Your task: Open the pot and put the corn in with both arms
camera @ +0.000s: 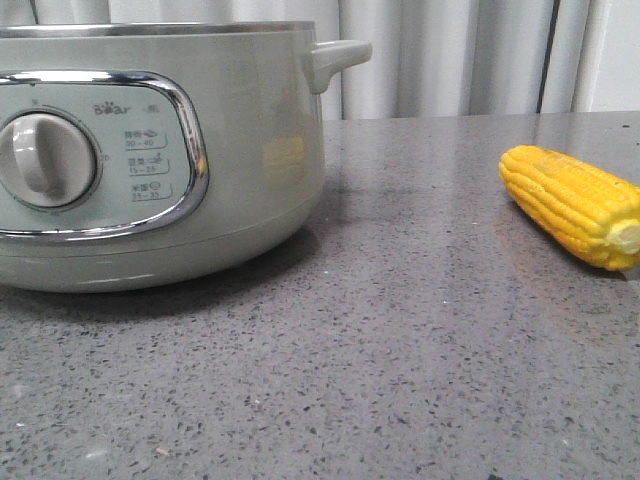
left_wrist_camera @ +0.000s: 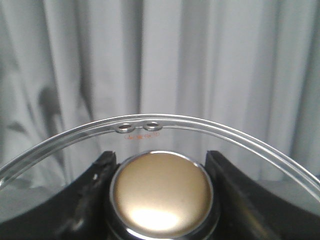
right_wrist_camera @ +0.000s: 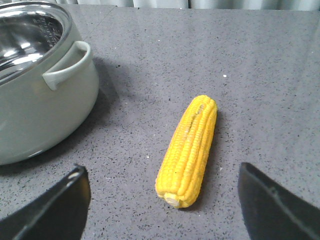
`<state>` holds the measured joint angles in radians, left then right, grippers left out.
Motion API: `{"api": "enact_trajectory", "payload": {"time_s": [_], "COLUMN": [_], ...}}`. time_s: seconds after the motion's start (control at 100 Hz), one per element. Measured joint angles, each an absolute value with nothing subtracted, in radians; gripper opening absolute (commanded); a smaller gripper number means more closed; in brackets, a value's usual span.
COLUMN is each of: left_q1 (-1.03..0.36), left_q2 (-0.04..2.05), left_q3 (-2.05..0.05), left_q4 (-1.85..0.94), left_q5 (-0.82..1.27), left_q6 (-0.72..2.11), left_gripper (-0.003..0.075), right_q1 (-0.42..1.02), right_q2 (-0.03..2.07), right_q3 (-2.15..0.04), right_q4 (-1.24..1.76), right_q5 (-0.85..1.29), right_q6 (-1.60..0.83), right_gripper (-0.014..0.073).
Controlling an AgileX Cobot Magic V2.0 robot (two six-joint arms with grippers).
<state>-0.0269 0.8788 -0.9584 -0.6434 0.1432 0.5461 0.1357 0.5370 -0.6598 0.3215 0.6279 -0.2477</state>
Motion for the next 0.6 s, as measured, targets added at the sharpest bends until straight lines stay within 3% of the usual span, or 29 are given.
{"api": "enact_trajectory", "payload": {"time_s": [0.25,0.6], "left_q1": [0.247,0.290], "left_q2": [0.877,0.883], "left_q3": [-0.856,-0.662], "left_q4": [-0.648,-0.673], "left_q5": [0.185,0.097], "left_q6": [0.546,0.546], "left_gripper": [0.0168,0.0168], "right_q1": [0.136,0.144], "right_q2": [0.537,0.537], "right_q3": [-0.660,-0.660], "right_q4": [0.321,0.321], "right_q5": [0.628,0.628], "right_q6": [-0.248,-0.248], "right_gripper": [0.0533,0.0533]}}
